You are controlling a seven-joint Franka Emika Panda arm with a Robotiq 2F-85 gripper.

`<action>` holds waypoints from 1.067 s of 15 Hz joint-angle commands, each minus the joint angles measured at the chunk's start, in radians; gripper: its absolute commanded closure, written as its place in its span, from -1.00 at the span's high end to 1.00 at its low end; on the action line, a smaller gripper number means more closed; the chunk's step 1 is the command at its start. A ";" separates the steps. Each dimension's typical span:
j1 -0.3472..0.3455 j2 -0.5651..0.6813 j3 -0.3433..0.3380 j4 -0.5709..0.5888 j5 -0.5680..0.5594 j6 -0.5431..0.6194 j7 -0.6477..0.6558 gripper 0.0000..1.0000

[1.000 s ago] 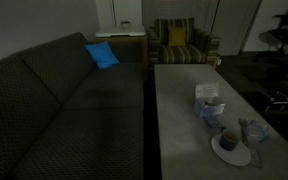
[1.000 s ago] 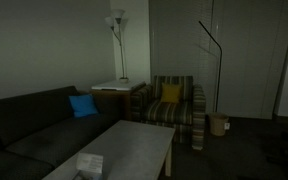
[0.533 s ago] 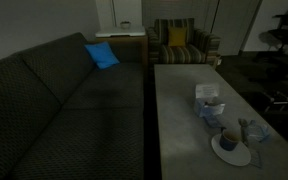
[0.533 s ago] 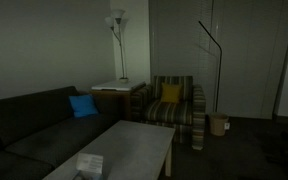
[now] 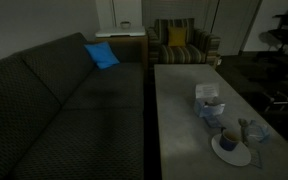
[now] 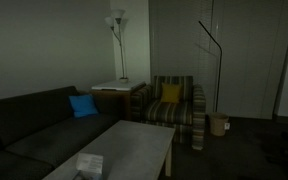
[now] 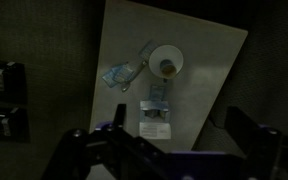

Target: Move the blue cup off of the white plate and place it on the table

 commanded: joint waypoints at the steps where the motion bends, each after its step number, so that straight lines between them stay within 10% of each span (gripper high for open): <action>1: -0.010 0.002 0.011 0.002 0.008 -0.003 -0.005 1.00; 7: -0.001 -0.001 0.013 -0.005 0.016 0.030 -0.003 1.00; 16: 0.108 0.405 -0.016 0.086 0.125 0.172 -0.171 1.00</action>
